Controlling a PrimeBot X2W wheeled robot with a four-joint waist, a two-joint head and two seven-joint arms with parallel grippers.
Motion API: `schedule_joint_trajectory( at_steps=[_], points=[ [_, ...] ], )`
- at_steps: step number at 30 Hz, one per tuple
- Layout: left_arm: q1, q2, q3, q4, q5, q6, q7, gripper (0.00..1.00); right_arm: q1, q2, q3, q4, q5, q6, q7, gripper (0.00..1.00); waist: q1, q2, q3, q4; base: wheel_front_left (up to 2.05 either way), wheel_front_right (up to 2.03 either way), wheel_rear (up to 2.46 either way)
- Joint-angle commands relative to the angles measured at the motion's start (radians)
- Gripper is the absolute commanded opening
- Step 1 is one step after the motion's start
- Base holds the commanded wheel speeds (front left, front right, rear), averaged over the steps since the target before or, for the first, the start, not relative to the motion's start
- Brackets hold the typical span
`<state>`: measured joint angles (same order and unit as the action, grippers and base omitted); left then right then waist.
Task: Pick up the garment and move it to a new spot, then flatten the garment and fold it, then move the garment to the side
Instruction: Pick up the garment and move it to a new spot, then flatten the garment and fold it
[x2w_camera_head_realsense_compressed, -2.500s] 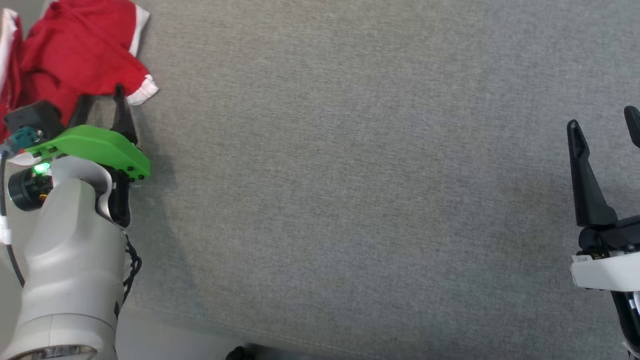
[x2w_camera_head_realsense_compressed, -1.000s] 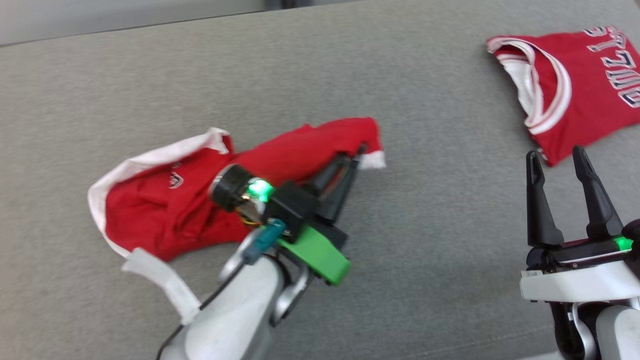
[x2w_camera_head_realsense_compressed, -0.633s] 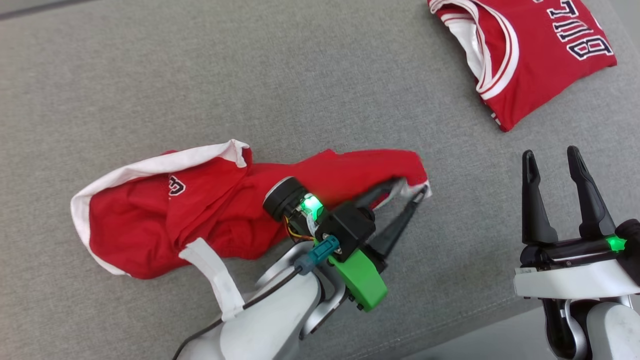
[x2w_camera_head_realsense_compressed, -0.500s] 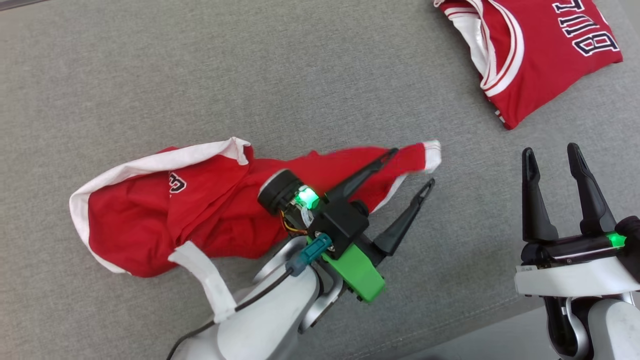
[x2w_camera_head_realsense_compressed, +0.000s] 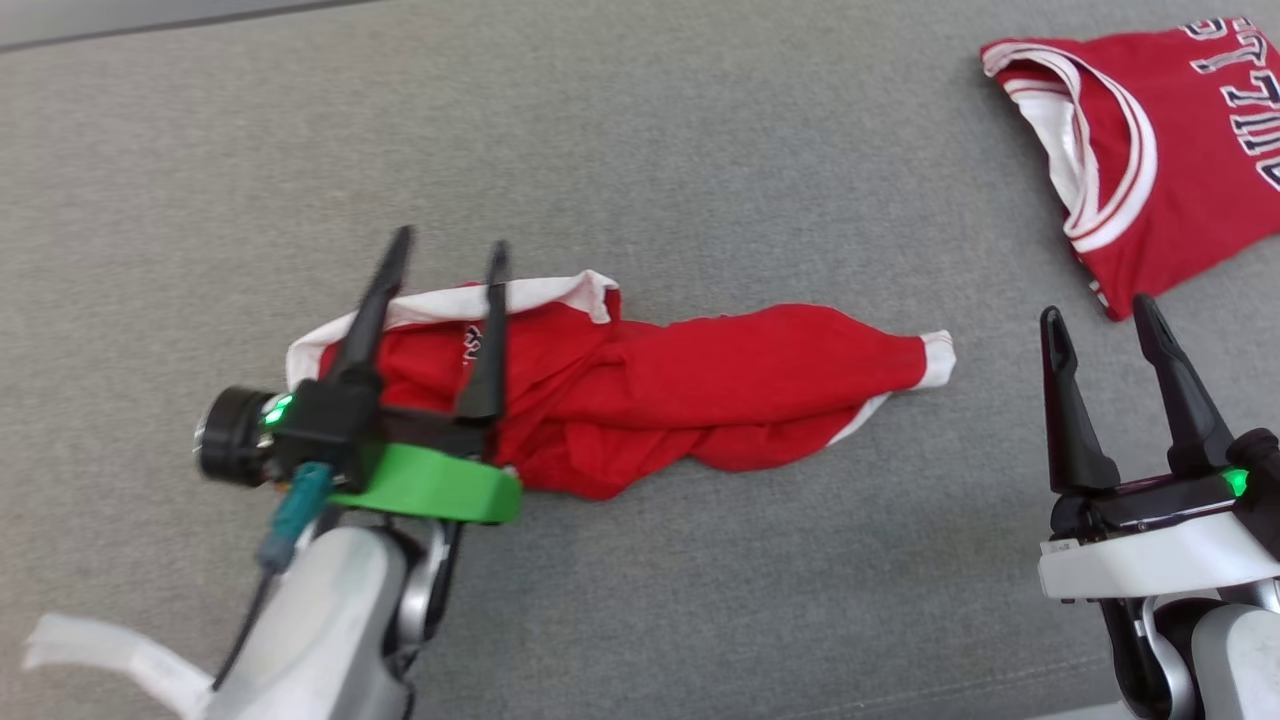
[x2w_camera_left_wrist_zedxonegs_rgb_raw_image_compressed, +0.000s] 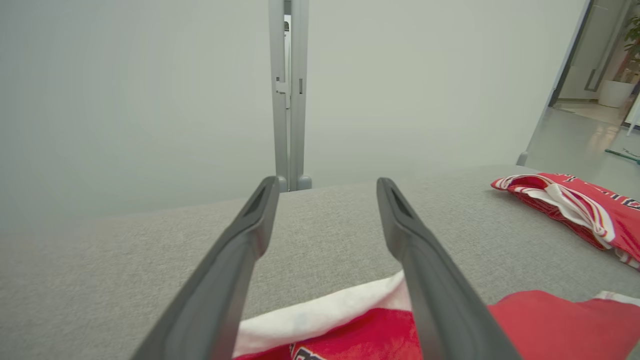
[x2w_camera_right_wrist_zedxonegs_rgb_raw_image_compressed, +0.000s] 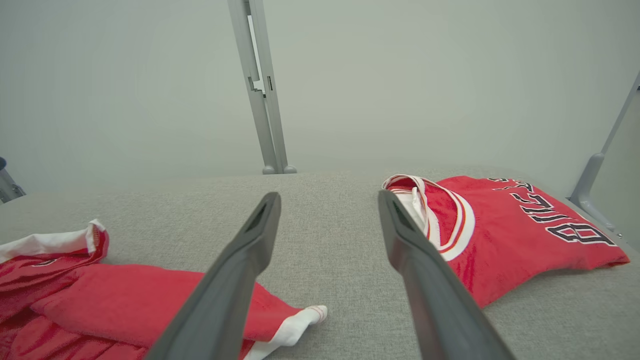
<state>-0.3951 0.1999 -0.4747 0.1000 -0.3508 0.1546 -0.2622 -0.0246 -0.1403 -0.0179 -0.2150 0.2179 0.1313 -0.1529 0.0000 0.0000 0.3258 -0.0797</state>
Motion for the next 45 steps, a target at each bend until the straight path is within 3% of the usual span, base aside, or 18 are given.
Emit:
schedule_joint_trajectory(
  at_steps=[1, 4, 11, 27, 45],
  points=[
    [0.041, 0.017, 0.031, -0.007, 0.001, 0.016, -0.002, 1.00, 0.014, -0.005, 0.003, -0.003, 0.003, -0.001, 0.005, 1.00, 0.0000, 0.0000, -0.070, 0.073, 0.00, 0.00, 0.00],
    [0.100, 0.037, 0.115, -0.022, -0.008, 0.027, -0.003, 1.00, 0.025, -0.009, 0.010, 0.002, 0.009, -0.001, 0.017, 1.00, 0.0000, 0.0000, -0.090, 0.092, 0.00, 0.00, 0.00],
    [0.210, 0.067, 0.222, -0.017, -0.014, -0.027, -0.002, 1.00, 0.059, -0.009, 0.010, 0.026, 0.024, -0.001, 0.035, 1.00, 0.0000, 0.0000, -0.142, 0.112, 0.00, 0.00, 0.00],
    [0.333, 0.058, 0.225, 0.035, 0.030, -0.057, -0.002, 1.00, 0.162, 0.015, 0.001, 0.035, 0.030, -0.001, 0.064, 1.00, 0.0000, 0.0000, -0.225, 0.084, 0.00, 0.00, 0.00],
    [0.310, 0.039, 0.237, 0.018, 0.055, -0.067, -0.002, 1.00, 0.148, -0.001, -0.015, 0.021, 0.029, -0.001, 0.081, 1.00, 0.0000, 0.0000, -0.205, 0.094, 0.00, 0.00, 0.00]
  ],
)
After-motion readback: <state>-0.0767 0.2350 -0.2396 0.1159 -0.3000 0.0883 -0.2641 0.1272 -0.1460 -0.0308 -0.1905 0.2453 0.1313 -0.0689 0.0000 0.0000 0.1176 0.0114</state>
